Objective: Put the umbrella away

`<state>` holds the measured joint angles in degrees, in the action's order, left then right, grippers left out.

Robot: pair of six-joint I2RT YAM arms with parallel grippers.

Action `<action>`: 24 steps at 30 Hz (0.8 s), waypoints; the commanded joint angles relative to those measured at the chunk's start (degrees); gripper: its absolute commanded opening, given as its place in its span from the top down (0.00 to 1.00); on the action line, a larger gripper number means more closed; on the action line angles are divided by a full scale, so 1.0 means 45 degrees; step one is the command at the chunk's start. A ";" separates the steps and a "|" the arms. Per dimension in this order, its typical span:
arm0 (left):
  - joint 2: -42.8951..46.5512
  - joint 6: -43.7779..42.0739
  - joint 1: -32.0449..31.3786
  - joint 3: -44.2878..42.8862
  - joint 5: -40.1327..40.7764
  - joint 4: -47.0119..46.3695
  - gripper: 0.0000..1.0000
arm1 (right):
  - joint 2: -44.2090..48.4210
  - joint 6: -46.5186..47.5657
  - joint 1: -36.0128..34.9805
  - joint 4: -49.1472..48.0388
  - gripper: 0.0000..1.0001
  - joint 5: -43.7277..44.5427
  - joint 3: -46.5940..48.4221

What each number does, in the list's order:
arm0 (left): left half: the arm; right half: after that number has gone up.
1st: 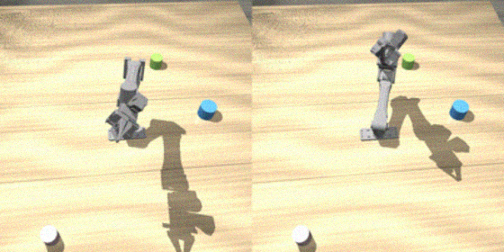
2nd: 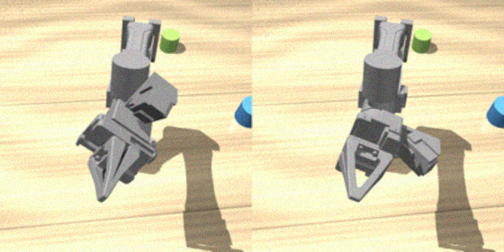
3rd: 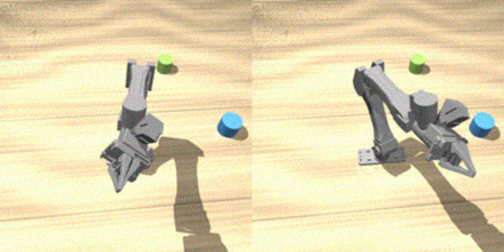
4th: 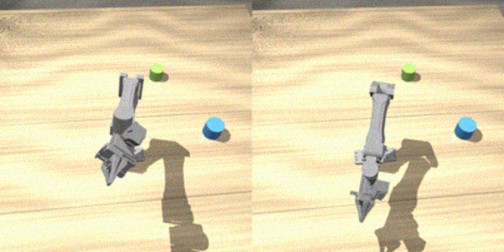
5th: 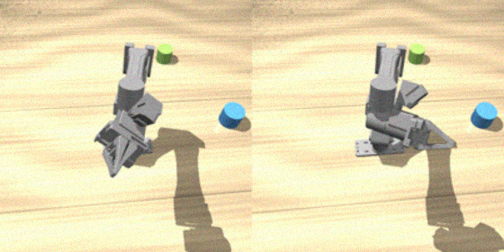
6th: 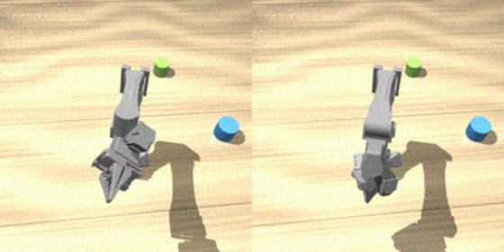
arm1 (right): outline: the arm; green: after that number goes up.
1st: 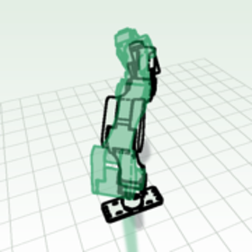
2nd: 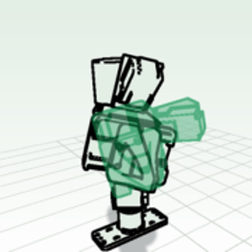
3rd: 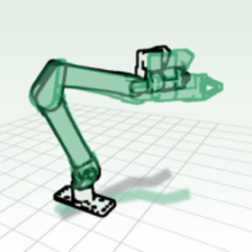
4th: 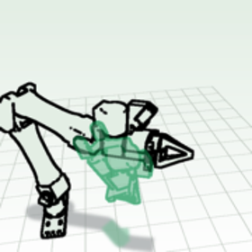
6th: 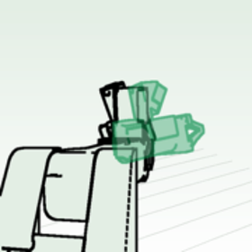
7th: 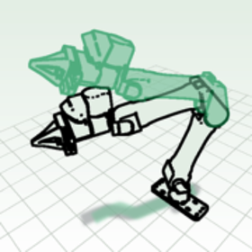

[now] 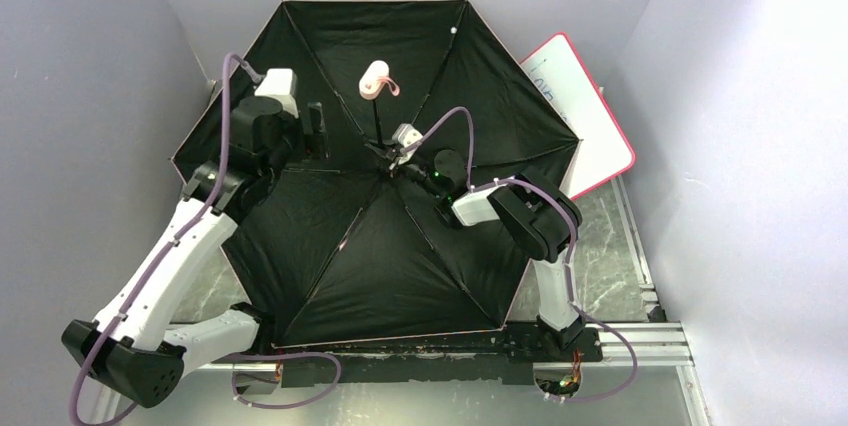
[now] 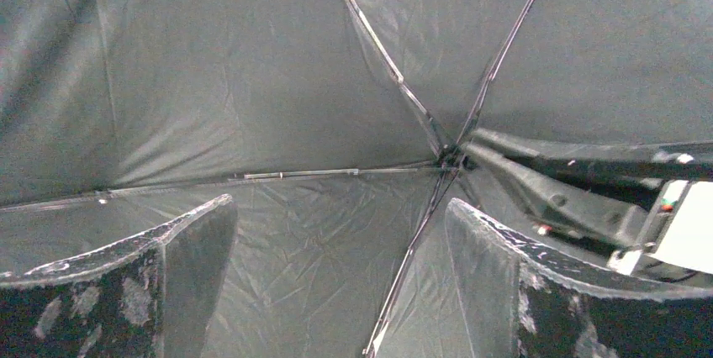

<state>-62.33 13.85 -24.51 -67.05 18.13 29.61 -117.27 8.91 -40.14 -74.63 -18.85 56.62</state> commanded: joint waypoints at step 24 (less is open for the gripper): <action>0.0171 -0.1261 -0.0410 -0.6884 -0.7755 0.0913 0.03 | 0.4218 1.5966 -0.0576 0.4943 1.00 -0.0159 0.2283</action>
<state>-59.83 8.97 -25.34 -100.79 -3.11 34.39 -98.61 59.40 -41.60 -56.23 -23.24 64.77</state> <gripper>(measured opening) 0.971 0.134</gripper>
